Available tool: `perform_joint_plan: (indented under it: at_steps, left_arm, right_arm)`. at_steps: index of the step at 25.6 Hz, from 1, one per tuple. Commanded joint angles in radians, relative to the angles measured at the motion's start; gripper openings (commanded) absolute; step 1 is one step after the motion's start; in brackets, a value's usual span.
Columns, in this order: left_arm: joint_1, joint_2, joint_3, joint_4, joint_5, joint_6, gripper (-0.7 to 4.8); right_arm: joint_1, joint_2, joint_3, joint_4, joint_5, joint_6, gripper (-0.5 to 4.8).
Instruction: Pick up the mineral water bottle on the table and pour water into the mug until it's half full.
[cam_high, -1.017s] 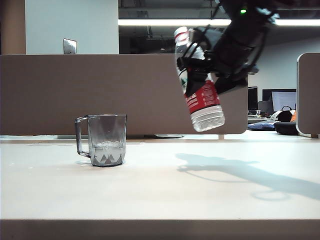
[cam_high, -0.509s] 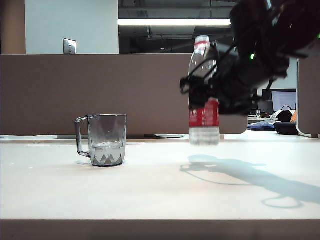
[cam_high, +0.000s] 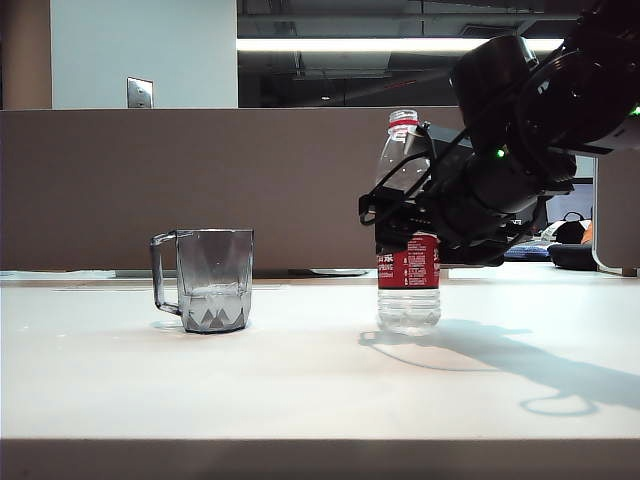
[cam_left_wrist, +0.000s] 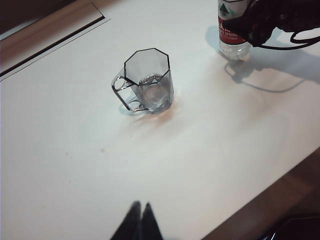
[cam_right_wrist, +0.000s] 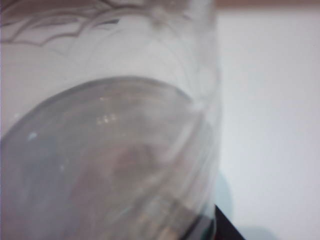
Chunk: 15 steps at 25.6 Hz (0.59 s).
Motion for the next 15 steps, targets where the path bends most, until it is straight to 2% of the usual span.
perform_joint_plan:
  at_steps: [1,2,5,15]
  left_arm:
    - [-0.001,-0.002,0.006,0.009,0.000,0.001,-0.05]
    - [-0.001,-0.002,0.006,0.009,0.000,0.001,-0.05]
    - [-0.001,-0.002,0.006,0.009,0.001,0.000,-0.05]
    - [-0.001,-0.002,0.006,0.006,0.001,0.000,-0.05]
  right_arm:
    - [0.001,-0.006,0.002,-0.034,-0.002,-0.001,3.38]
    - [0.001,-0.006,0.002,-0.048,-0.003,-0.001,3.43]
    - [0.001,-0.006,0.002,-0.088,-0.006,-0.001,4.10]
    - [0.001,-0.055,0.002,-0.198,-0.005,-0.010,4.11]
